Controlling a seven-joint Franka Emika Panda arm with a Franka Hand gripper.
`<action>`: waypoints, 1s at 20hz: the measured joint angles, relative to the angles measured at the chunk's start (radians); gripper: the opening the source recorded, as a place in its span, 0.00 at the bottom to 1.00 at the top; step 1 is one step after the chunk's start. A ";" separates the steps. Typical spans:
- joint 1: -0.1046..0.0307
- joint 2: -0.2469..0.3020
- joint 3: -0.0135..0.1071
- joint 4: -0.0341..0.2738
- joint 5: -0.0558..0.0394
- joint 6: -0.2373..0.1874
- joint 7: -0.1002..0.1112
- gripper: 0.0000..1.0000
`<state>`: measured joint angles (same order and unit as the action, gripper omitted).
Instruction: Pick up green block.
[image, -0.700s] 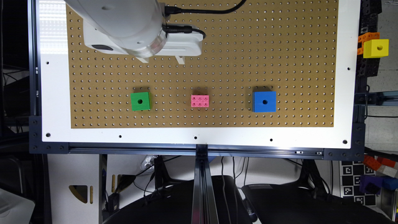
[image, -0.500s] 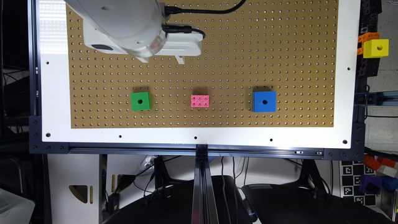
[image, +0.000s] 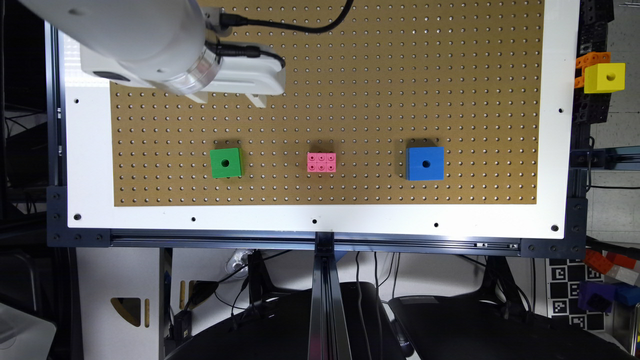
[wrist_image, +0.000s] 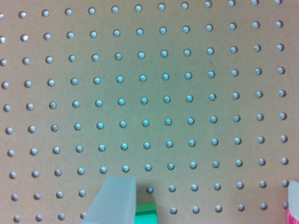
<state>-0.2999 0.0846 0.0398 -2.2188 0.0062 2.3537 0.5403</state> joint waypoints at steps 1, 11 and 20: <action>-0.001 0.017 0.000 0.019 -0.0001 0.000 0.000 1.00; -0.028 0.117 0.000 0.133 -0.0073 -0.002 -0.016 1.00; -0.047 0.123 0.000 0.148 -0.0129 -0.002 -0.031 1.00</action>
<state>-0.3466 0.2079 0.0394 -2.0704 -0.0067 2.3522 0.5094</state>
